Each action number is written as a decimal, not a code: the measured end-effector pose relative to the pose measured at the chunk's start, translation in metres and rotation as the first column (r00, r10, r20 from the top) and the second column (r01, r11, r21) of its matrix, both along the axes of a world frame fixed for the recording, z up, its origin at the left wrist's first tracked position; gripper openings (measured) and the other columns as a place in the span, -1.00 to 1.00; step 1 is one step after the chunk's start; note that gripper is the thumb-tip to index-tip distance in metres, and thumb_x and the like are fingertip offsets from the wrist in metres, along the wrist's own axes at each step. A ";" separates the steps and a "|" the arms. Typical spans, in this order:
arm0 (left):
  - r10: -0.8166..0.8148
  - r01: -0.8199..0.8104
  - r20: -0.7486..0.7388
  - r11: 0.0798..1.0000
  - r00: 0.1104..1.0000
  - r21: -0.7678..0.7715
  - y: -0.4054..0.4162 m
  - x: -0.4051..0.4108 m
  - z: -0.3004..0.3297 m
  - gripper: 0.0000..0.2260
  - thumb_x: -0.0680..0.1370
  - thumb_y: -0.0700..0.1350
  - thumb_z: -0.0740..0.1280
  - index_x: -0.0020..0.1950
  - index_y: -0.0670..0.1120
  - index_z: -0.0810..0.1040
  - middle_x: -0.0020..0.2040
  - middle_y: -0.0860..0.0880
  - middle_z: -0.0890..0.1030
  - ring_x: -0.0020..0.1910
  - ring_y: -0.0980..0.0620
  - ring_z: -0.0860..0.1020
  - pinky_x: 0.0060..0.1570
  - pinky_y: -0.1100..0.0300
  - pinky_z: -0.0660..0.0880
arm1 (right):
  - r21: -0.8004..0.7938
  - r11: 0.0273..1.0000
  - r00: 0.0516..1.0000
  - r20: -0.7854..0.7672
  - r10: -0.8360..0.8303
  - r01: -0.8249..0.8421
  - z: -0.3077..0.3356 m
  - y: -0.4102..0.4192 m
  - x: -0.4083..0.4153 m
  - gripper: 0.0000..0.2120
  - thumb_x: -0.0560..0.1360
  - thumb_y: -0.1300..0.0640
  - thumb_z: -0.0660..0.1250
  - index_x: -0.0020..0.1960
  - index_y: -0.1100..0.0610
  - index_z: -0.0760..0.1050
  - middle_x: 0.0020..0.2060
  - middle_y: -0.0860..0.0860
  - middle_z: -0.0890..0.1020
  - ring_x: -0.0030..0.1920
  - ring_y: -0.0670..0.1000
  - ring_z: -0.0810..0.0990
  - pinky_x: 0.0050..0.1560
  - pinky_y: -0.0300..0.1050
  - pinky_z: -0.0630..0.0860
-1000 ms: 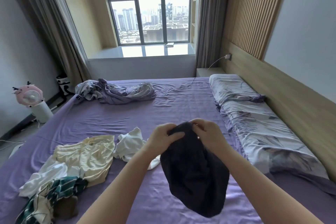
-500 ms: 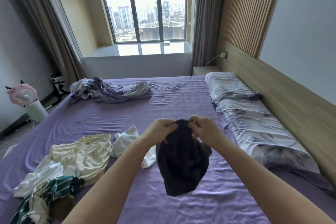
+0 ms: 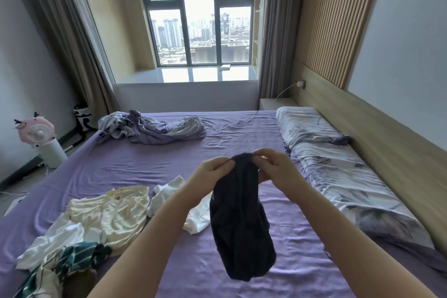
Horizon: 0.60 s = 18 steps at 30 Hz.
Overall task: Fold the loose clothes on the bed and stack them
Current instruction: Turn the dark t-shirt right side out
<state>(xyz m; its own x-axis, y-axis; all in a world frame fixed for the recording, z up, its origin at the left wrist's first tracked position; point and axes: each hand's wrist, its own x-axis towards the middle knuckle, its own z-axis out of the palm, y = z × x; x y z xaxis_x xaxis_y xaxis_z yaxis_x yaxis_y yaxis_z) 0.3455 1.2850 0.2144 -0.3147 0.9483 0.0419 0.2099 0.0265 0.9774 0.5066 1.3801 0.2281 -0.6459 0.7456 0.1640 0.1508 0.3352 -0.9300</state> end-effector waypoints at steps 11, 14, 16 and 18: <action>0.443 -0.301 -0.398 0.879 0.804 0.370 -0.022 0.029 0.005 -0.81 0.42 0.22 0.34 -0.14 0.13 0.52 -0.21 0.13 0.56 -0.21 0.17 0.53 -0.18 0.19 0.48 | 0.190 0.982 0.996 0.087 -0.028 0.011 0.033 -0.013 -0.016 -0.88 0.52 0.16 0.27 -0.11 0.16 0.56 -0.40 0.06 0.62 -0.38 0.02 0.63 -0.25 -0.16 0.54; 0.368 -0.305 -0.514 0.930 0.775 0.206 -0.026 0.045 -0.003 -0.63 0.28 0.38 0.33 -0.10 0.19 0.36 -0.24 0.18 0.53 -0.25 0.21 0.51 -0.24 0.19 0.45 | 0.271 0.960 0.981 0.153 -0.117 0.072 0.036 -0.015 -0.021 -0.87 0.52 0.18 0.27 -0.11 0.22 0.56 -0.40 0.03 0.57 -0.38 0.02 0.59 -0.22 -0.12 0.52; 0.304 -0.325 -0.599 0.943 0.741 0.076 -0.024 0.047 -0.010 -0.57 0.27 0.35 0.34 -0.02 0.21 0.29 -0.18 0.21 0.52 -0.18 0.15 0.52 -0.21 0.16 0.39 | 0.085 0.991 0.991 0.084 -0.108 0.100 0.035 -0.017 -0.021 -0.86 0.53 0.22 0.26 -0.13 0.27 0.52 -0.36 0.13 0.61 -0.39 0.12 0.64 -0.28 0.01 0.63; 0.291 -0.348 -0.632 0.937 0.718 0.036 -0.022 0.047 -0.015 -0.64 0.35 0.21 0.37 0.01 0.12 0.34 -0.20 0.17 0.51 -0.13 0.06 0.54 -0.21 0.17 0.35 | -0.086 0.990 0.994 0.018 -0.107 0.108 0.033 -0.019 -0.020 -0.87 0.53 0.26 0.25 -0.15 0.29 0.50 -0.27 0.24 0.63 -0.36 0.18 0.67 -0.34 0.06 0.64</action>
<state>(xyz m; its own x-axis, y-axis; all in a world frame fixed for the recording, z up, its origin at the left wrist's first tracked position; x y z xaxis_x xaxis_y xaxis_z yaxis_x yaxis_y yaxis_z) 0.3929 1.2627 0.1995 -0.5308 0.8048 0.2655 0.7306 0.2757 0.6247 0.4863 1.3610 0.2607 -0.5633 0.8216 0.0876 0.1942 0.2347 -0.9525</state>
